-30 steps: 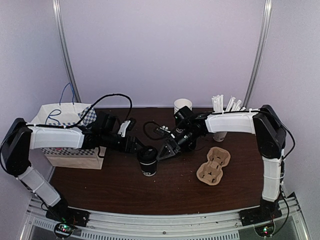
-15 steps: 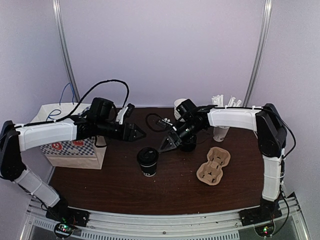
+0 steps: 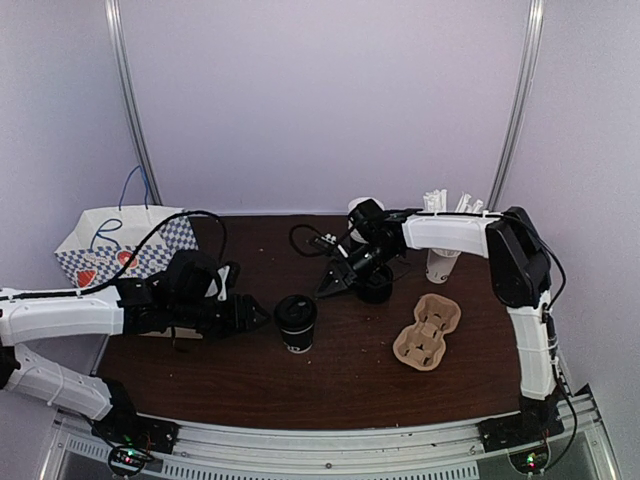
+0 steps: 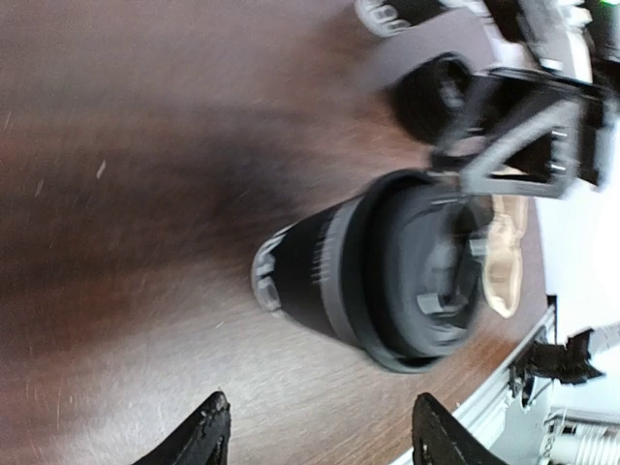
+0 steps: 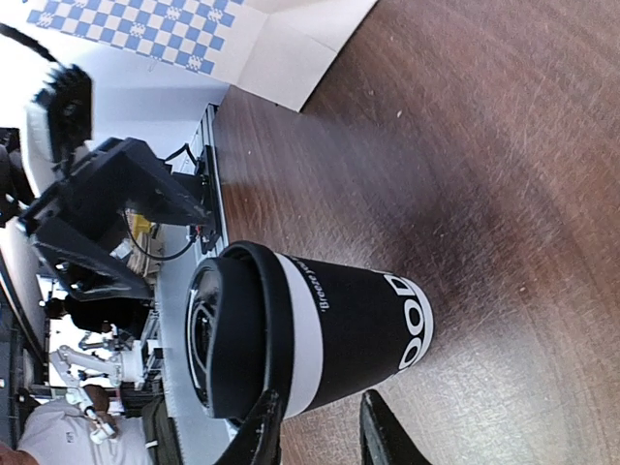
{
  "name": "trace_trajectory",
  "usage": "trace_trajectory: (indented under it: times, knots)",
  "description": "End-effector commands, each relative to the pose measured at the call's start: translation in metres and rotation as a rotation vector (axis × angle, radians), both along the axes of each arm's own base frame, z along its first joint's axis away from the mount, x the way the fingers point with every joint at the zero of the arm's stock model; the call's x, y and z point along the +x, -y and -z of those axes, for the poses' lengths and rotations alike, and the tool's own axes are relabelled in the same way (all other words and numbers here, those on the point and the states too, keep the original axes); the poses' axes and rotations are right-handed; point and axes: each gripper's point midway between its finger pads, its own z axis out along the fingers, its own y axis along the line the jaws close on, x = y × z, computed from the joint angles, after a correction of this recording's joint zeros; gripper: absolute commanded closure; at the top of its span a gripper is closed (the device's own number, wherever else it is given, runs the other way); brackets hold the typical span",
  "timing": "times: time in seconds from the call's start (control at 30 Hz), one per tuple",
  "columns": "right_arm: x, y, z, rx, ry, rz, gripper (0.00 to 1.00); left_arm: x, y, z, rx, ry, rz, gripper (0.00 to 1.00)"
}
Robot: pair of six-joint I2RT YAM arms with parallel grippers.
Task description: Pack the takeout coffee
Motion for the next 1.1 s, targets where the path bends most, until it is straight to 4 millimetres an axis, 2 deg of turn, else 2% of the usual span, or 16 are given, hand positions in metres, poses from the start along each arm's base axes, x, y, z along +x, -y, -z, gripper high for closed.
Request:
trace_trajectory:
  times: [0.0, 0.37, 0.63, 0.83, 1.07]
  knots:
    - [-0.004, -0.006, -0.009, 0.045, -0.046, -0.02, 0.7, 0.004, 0.007, 0.005, -0.089, -0.062, -0.085, 0.35]
    - [-0.02, -0.007, -0.004, 0.046, -0.068, -0.043, 0.71, 0.004, 0.03, 0.019, -0.127, -0.103, -0.015, 0.37]
    - [-0.022, -0.006, 0.004, 0.033, -0.085, -0.033, 0.73, 0.008, 0.032, 0.028, -0.116, -0.117, -0.022, 0.39]
    - [-0.022, -0.003, 0.032, -0.039, -0.11, 0.004, 0.77, 0.003, 0.011, 0.052, -0.045, -0.197, -0.067, 0.42]
    - [-0.029, 0.006, 0.079, -0.208, -0.12, 0.036, 0.79, -0.021, -0.01, 0.096, 0.117, -0.326, -0.016, 0.46]
